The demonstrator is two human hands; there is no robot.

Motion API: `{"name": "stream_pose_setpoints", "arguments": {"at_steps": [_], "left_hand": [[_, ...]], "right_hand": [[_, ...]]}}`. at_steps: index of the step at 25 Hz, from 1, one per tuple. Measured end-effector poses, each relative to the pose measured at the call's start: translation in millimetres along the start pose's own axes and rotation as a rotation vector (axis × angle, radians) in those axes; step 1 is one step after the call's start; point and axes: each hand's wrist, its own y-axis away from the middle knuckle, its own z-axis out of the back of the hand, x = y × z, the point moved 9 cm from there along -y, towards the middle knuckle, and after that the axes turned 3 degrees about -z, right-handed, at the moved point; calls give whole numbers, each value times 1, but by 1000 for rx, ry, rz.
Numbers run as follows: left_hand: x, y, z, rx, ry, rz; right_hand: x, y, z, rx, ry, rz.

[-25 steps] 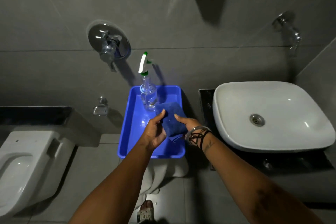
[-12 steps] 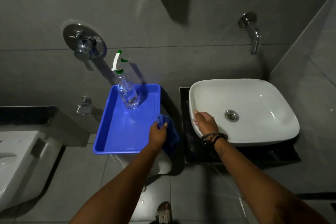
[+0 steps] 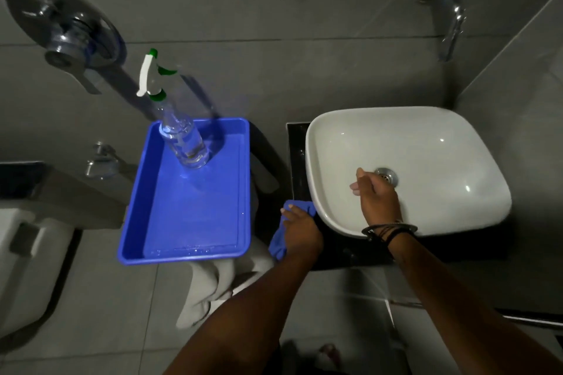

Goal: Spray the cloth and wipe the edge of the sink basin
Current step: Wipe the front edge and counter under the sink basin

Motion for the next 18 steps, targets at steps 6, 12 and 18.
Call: {"name": "stream_pose_setpoints", "arguments": {"at_steps": [6,12,18], "left_hand": [[-13,7,-26,23,-211,-4],[-37,37,-41,235,-413,-176],[-4,27,-17,6,-479,-682]], "right_hand": [[3,-19,-25,146,31,43],[-1,-22,-28,266,95,74],[-2,-14,-35,306,151,153]]}}
